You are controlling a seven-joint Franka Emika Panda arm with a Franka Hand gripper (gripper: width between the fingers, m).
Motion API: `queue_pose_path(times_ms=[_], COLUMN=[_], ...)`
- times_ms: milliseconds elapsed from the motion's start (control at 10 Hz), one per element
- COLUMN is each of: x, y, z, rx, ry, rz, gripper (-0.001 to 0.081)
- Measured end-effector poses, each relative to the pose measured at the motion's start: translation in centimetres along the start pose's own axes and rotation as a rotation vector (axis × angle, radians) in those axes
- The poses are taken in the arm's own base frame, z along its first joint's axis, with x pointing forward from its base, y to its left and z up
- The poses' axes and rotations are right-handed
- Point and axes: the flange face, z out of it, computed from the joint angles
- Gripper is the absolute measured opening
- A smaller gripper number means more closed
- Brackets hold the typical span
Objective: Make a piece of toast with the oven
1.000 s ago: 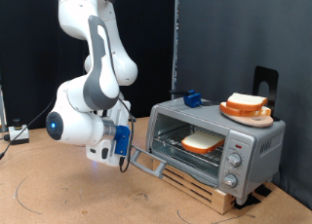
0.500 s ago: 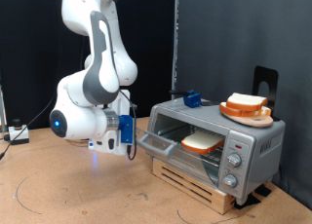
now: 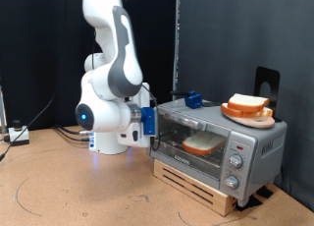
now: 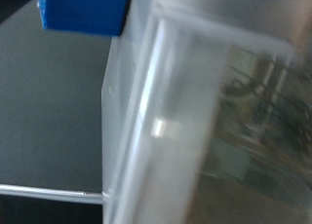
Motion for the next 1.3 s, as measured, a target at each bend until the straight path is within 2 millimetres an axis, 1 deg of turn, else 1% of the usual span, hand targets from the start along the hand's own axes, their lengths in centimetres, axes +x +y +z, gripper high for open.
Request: queue_pose_path(times_ms=[100,200,300,400,600,800,900,1100,1200,1300], x=[0.0,0.0,0.2,0.2,-0.2,-0.8,-0.7,-0.8,-0.7,-0.3], y=[-0.6,-0.5,-0.1,0.7,2.1,3.3,3.8,3.8,3.6,3.5], z=[0.7,0.3,-0.5,-1.9,-4.6,-7.3,-8.0,-7.9,-8.4,-9.5], rx=[-0.017,-0.040,-0.056,-0.063,-0.054,-0.045,-0.024,-0.034,-0.034,-0.025], ry=[0.010,0.045,0.095,0.155,0.259,0.317,0.318,0.294,0.273,0.267], rz=[0.023,0.069,0.116,0.149,0.171,0.179,0.177,0.175,0.175,0.183], gripper=[0.0809,0.0809,0.0809,0.0809,0.0809,0.0809,0.0809,0.0809,0.0809,0.0809])
